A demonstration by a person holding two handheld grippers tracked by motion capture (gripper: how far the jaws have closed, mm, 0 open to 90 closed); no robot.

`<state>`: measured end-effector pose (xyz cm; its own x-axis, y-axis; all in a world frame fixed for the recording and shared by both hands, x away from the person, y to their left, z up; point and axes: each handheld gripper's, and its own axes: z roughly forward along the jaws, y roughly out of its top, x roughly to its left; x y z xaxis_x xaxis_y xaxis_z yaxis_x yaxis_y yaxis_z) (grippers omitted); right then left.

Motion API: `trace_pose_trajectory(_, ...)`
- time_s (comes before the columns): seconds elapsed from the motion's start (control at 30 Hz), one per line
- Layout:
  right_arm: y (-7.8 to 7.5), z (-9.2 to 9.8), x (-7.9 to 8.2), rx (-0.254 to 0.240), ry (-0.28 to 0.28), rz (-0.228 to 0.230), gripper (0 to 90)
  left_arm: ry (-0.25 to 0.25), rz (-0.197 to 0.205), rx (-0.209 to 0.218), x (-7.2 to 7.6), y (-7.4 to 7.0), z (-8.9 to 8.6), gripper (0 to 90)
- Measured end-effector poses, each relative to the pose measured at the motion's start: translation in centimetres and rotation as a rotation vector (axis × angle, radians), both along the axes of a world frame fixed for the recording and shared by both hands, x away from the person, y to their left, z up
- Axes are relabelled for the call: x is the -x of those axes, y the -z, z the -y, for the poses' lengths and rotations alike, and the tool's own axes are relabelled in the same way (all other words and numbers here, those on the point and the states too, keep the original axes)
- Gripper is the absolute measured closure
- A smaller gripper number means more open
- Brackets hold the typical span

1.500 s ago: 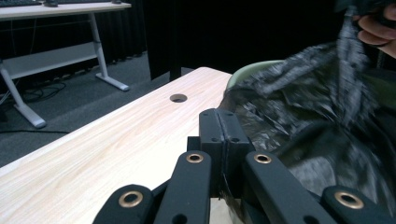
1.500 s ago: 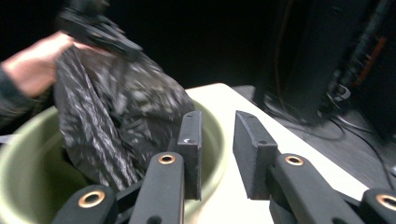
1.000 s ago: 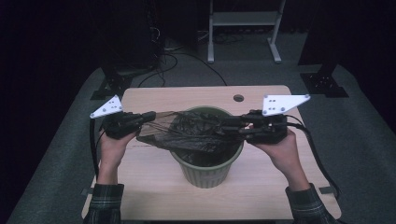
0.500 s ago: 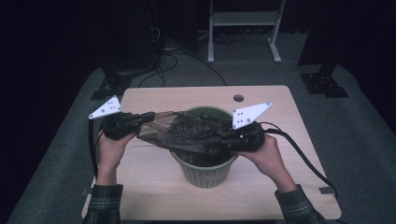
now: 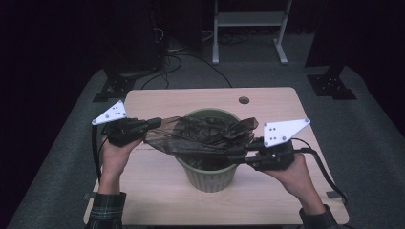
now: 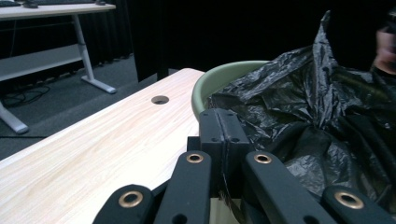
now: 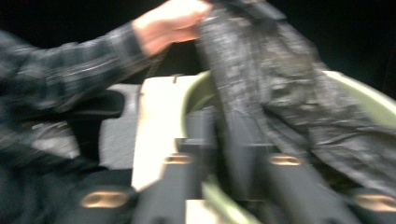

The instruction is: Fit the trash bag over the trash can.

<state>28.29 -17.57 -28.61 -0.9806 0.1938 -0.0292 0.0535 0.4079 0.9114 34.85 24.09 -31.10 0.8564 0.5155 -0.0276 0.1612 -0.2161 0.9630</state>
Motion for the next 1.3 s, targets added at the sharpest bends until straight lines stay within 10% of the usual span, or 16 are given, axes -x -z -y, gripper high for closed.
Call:
trace_pose_trajectory(0.13,0.0,-1.0,-2.2,-0.01,0.032,-0.034,53.0,0.01,-0.004,0.011,0.1,0.1,0.1,89.7)
trace_pose_trajectory(0.27,0.8,-2.6,-3.5,0.02,-0.019,-0.085,77.5,0.023,-0.013,0.018,0.2,0.2,0.1,89.8)
trace_pose_trajectory(0.33,1.1,-2.8,-2.7,0.019,-0.056,-0.083,89.8,0.036,-0.02,0.035,0.3,0.3,0.1,89.7)
trace_pose_trajectory(0.63,2.1,-0.4,3.0,0.0,-0.154,-0.086,90.0,0.049,-0.048,0.03,0.5,1.1,1.1,89.7)
trace_pose_trajectory(1.1,10.1,-0.2,2.2,0.082,-0.075,-0.242,90.0,-0.041,-0.085,-0.035,-0.9,3.0,0.8,89.7)
trace_pose_trajectory(1.3,10.4,0.7,2.4,0.098,-0.031,-0.246,77.4,-0.037,-0.09,-0.029,-1.5,3.5,0.9,89.7)
